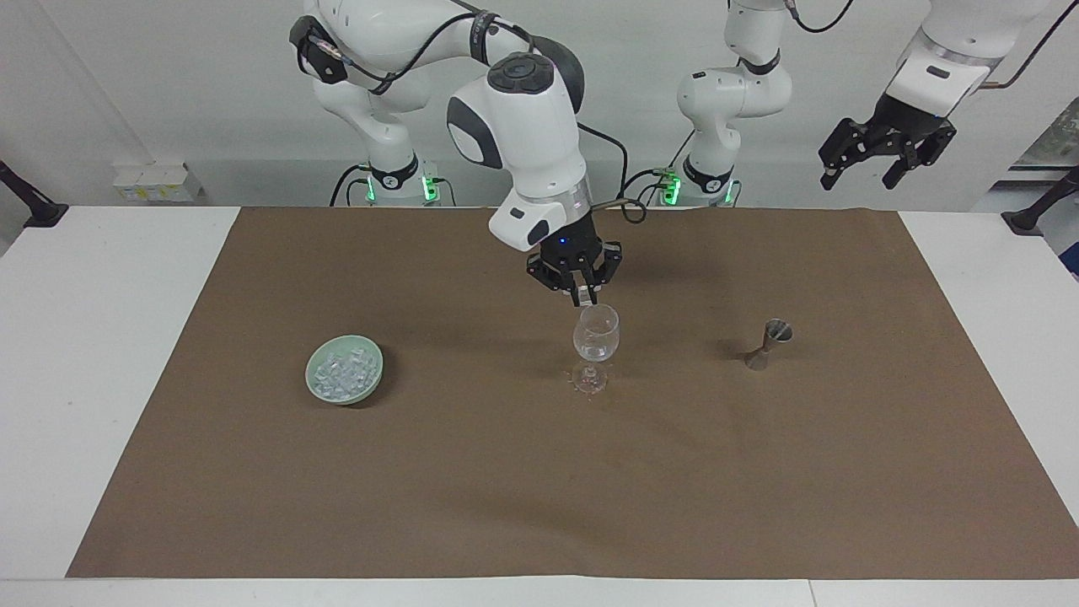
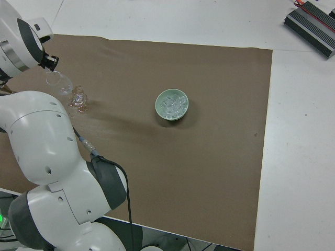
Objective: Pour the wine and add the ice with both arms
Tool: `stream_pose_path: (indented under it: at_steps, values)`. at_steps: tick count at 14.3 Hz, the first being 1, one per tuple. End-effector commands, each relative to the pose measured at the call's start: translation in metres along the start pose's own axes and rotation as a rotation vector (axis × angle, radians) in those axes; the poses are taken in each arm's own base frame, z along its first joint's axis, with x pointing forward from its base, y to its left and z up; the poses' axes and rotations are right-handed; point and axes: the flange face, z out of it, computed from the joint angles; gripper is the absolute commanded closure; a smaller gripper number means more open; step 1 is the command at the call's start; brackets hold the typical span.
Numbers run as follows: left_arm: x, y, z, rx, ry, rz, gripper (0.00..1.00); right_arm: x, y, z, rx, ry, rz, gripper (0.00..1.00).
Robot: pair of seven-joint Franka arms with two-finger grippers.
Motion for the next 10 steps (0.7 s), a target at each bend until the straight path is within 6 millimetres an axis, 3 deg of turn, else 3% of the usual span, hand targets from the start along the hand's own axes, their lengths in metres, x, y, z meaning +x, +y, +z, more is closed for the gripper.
stream_pose_path:
  at_steps: [1,3,5,10]
  values:
    - [0.01,0.005,0.003,0.004,0.007,0.011,0.0,0.003,-0.011,0.015,0.009,0.032,-0.009,1.0]
    - [0.011,-0.006,-0.003,0.003,0.046,0.002,0.0,0.002,-0.013,0.02,0.008,0.03,-0.014,1.0]
    - [0.005,0.0,-0.01,0.006,0.063,0.014,0.0,0.0,-0.016,0.034,0.003,0.038,-0.009,1.0]
    - [0.004,-0.004,-0.009,0.006,0.058,0.009,0.0,-0.003,-0.015,0.044,-0.017,0.054,-0.028,1.0]
